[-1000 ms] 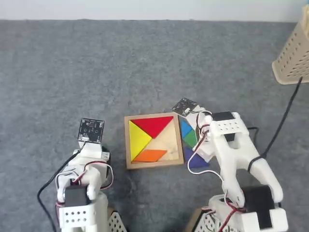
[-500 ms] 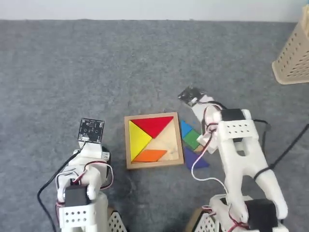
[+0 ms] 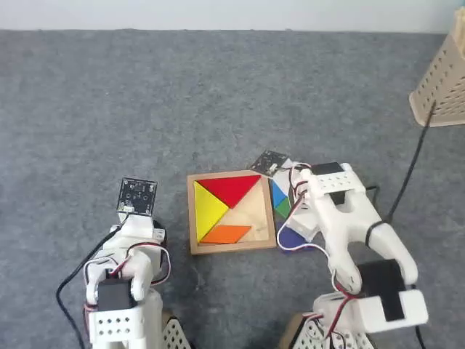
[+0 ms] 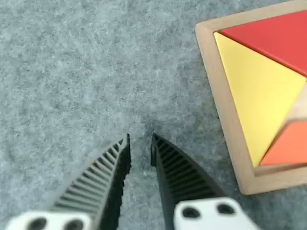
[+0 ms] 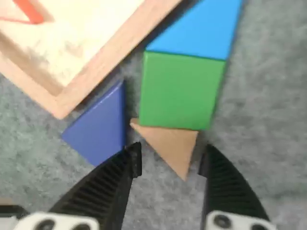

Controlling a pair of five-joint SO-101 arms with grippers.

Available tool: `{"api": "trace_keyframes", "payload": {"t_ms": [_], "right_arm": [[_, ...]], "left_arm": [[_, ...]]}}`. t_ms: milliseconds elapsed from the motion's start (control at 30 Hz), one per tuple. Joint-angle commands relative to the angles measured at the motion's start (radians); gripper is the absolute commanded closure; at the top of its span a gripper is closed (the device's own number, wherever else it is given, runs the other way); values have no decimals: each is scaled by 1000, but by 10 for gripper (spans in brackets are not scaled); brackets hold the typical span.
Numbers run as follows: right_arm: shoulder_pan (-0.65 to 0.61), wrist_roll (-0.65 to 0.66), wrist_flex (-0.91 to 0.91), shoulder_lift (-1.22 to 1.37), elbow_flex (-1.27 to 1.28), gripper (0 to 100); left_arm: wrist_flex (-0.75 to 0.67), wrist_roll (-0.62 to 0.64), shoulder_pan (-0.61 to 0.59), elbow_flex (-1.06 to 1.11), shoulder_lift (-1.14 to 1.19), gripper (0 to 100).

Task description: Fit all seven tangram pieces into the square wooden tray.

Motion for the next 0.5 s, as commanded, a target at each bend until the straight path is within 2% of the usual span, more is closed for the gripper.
{"api": "trace_keyframes", "payload": {"t_ms": [0,233,467], "right_arm": [[-4,8,-45,19,-40,845],[10,8,-51,33,-40,939],[125,14,-2,-88,-41,982]], "left_arm": [[0,8,3,-8,-23,929],[0,8,3,-8,-23,929],[0,8,3,-8,-23,929]]}}
